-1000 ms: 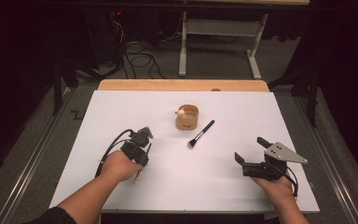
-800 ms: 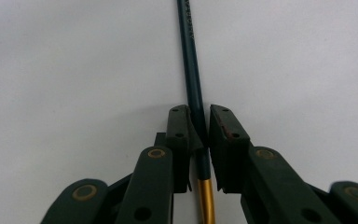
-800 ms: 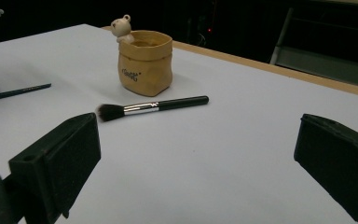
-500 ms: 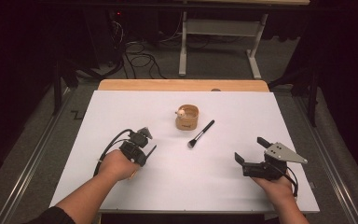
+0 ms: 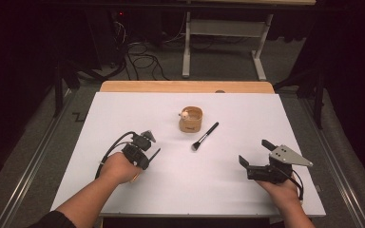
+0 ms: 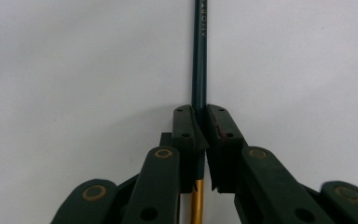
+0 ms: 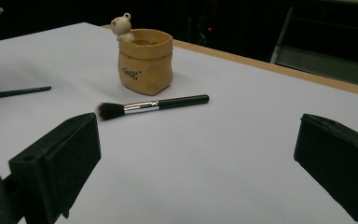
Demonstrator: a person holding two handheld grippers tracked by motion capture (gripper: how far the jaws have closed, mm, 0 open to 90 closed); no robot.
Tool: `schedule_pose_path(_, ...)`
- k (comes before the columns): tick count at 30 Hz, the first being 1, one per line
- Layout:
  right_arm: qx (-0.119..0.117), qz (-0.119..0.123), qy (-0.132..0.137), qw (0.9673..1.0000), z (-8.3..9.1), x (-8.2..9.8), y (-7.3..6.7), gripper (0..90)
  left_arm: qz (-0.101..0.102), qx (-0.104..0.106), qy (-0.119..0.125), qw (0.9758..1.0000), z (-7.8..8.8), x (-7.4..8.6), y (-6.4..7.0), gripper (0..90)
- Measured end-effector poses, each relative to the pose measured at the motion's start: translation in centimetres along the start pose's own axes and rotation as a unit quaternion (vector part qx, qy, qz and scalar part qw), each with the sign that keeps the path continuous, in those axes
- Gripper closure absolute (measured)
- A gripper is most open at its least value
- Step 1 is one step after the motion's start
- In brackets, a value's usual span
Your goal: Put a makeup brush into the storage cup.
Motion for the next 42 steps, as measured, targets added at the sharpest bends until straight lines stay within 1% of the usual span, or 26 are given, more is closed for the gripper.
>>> schedule_pose_path(7,-0.002,-0.001,0.002,1.0,0.0,0.0,0.0,1.2,-0.01,-0.003,0.008,0.9999,0.0,0.1,0.1,83.0)
schedule_pose_path(11,-0.002,-0.002,0.001,1.0,0.0,0.0,0.0,1.2,-0.005,0.003,0.011,0.9999,0.0,0.1,-0.1,83.1)
schedule_pose_path(12,-0.002,-0.002,0.001,1.0,0.0,0.0,0.0,1.2,-0.001,0.007,0.01,0.9999,0.0,0.1,-0.1,83.1)
schedule_pose_path(16,-0.001,-0.005,0.0,1.0,0.0,0.1,0.0,1.2,-0.003,0.008,0.013,0.9999,0.1,0.1,-0.1,83.1)
schedule_pose_path(18,-0.001,-0.005,-0.001,1.0,0.0,0.1,0.0,1.2,0.001,0.016,0.015,0.9998,0.2,0.0,0.0,83.1)
schedule_pose_path(20,-0.002,-0.003,0.0,1.0,-0.1,0.1,0.0,1.2,0.005,0.023,0.019,0.9995,0.5,-0.1,0.0,83.2)
schedule_pose_path(24,-0.002,-0.004,0.0,1.0,-0.1,0.1,0.0,1.2,0.004,0.024,0.024,0.9994,0.9,0.0,-0.2,83.1)
schedule_pose_path(26,-0.002,-0.004,0.0,1.0,-0.1,0.1,0.0,1.2,0.008,0.025,0.026,0.9993,1.1,0.0,-0.3,83.1)
schedule_pose_path(28,-0.002,-0.005,0.0,1.0,-0.1,0.1,0.1,1.2,0.004,0.026,0.029,0.9992,1.4,0.0,-0.5,83.1)
schedule_pose_path(29,-0.002,-0.005,0.0,1.0,-0.1,0.1,0.1,1.2,0.007,0.028,0.031,0.9991,1.6,0.0,-0.5,83.1)
schedule_pose_path(30,-0.003,-0.005,0.001,1.0,-0.1,0.1,0.0,1.2,0.004,0.026,0.035,0.999,2.0,0.0,-0.8,83.1)
schedule_pose_path(31,-0.003,-0.005,0.001,1.0,-0.1,0.1,0.0,1.2,0.004,0.026,0.035,0.999,2.0,0.0,-0.8,83.1)
schedule_pose_path(32,-0.003,-0.005,0.001,1.0,-0.1,0.1,0.1,1.2,0.009,0.029,0.039,0.9988,2.3,-0.1,-0.9,83.1)
schedule_pose_path(35,-0.001,-0.011,-0.001,0.9999,0.0,0.2,0.1,1.2,0.001,0.029,0.043,0.9987,2.9,-0.1,-1.3,83.1)
schedule_pose_path(36,-0.001,-0.011,0.0,0.9999,0.0,0.2,0.1,1.2,0.003,0.03,0.046,0.9985,3.2,-0.1,-1.4,83.1)
schedule_pose_path(37,0.0,-0.01,0.0,1.0,0.0,0.2,0.1,1.2,-0.003,0.029,0.044,0.9986,3.4,-0.1,-1.6,83.1)
schedule_pose_path(38,-0.001,-0.009,0.0,1.0,0.0,0.2,0.1,1.2,0.002,0.031,0.047,0.9984,3.6,-0.1,-1.6,83.1)
schedule_pose_path(39,0.0,-0.01,-0.001,1.0,0.0,0.2,0.1,1.2,-0.002,0.03,0.047,0.9985,3.8,-0.1,-1.8,83.1)
schedule_pose_path(42,0.0,-0.012,-0.002,0.9999,-0.1,0.2,0.0,1.2,-0.002,0.028,0.048,0.9985,4.5,0.0,-2.1,83.1)
Point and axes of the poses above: each handheld gripper's, and its own axes: z roughly backward along the jaws, x roughly out of its underside, y roughly to its right, the point moved 6 cm from there along -z, roughly forward along the jaws, and after that the axes turned 14 degrees about -x, right-handed, at the moved point
